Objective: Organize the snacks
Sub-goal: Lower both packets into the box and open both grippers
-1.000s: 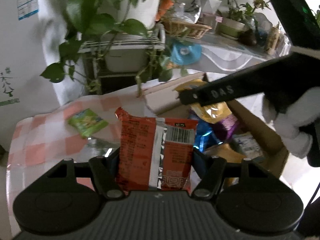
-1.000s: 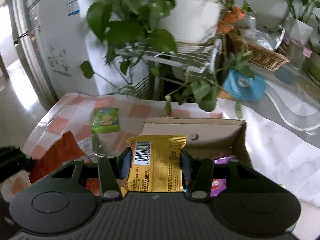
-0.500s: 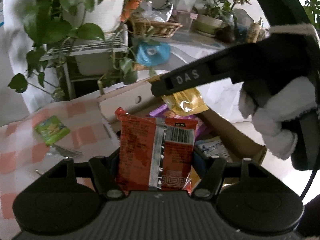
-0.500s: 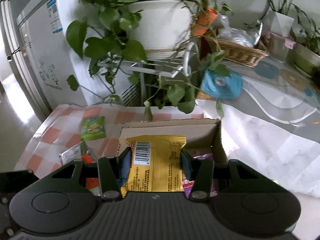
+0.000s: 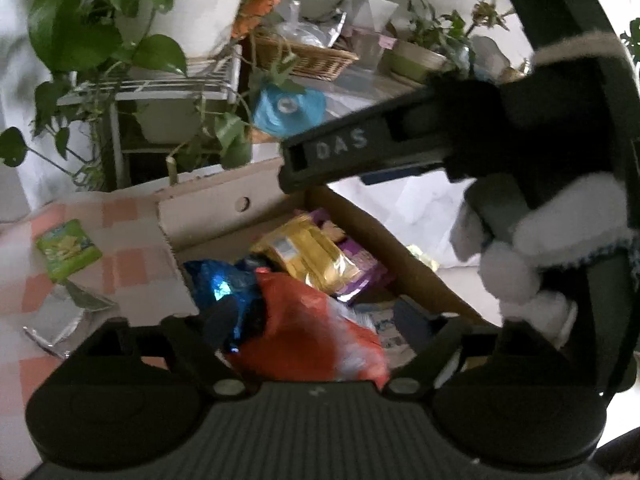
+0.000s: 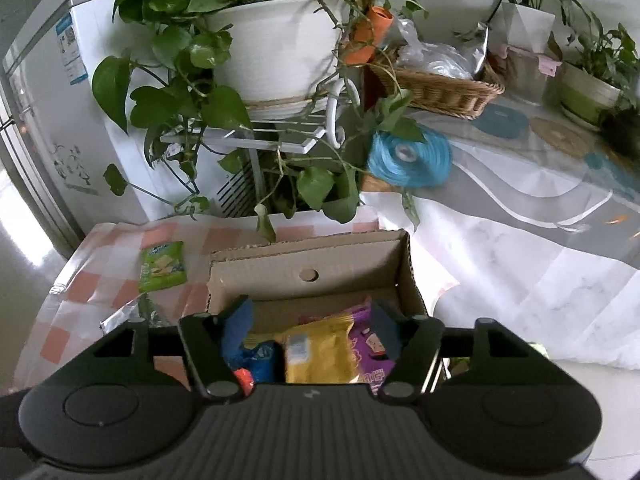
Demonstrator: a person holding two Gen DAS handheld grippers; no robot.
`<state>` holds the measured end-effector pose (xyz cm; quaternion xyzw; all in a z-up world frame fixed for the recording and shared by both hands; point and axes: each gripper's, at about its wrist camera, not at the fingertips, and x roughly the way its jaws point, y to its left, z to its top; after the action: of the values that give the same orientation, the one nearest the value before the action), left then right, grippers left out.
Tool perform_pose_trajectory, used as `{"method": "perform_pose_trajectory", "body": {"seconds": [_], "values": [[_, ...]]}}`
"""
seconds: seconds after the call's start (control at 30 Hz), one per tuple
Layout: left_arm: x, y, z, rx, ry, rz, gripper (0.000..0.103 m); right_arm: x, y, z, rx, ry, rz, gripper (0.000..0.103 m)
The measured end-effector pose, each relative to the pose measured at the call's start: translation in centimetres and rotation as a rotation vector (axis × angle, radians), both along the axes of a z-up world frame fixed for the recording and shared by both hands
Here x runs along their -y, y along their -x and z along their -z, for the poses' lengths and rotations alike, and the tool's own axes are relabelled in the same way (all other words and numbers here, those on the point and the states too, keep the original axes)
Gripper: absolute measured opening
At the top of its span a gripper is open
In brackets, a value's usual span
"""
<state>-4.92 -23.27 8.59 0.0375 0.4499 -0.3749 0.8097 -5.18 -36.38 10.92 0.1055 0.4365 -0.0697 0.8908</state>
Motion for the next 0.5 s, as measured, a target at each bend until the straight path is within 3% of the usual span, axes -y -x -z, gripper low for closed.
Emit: {"method": "perform_pose_trajectory", "body": {"seconds": [0.5], "values": [[-6.6, -1.0, -1.0, 0.033, -0.045, -0.057, 0.088, -1.7, -0.7, -0.1, 0.017, -0.019, -0.059, 0.077]]}}
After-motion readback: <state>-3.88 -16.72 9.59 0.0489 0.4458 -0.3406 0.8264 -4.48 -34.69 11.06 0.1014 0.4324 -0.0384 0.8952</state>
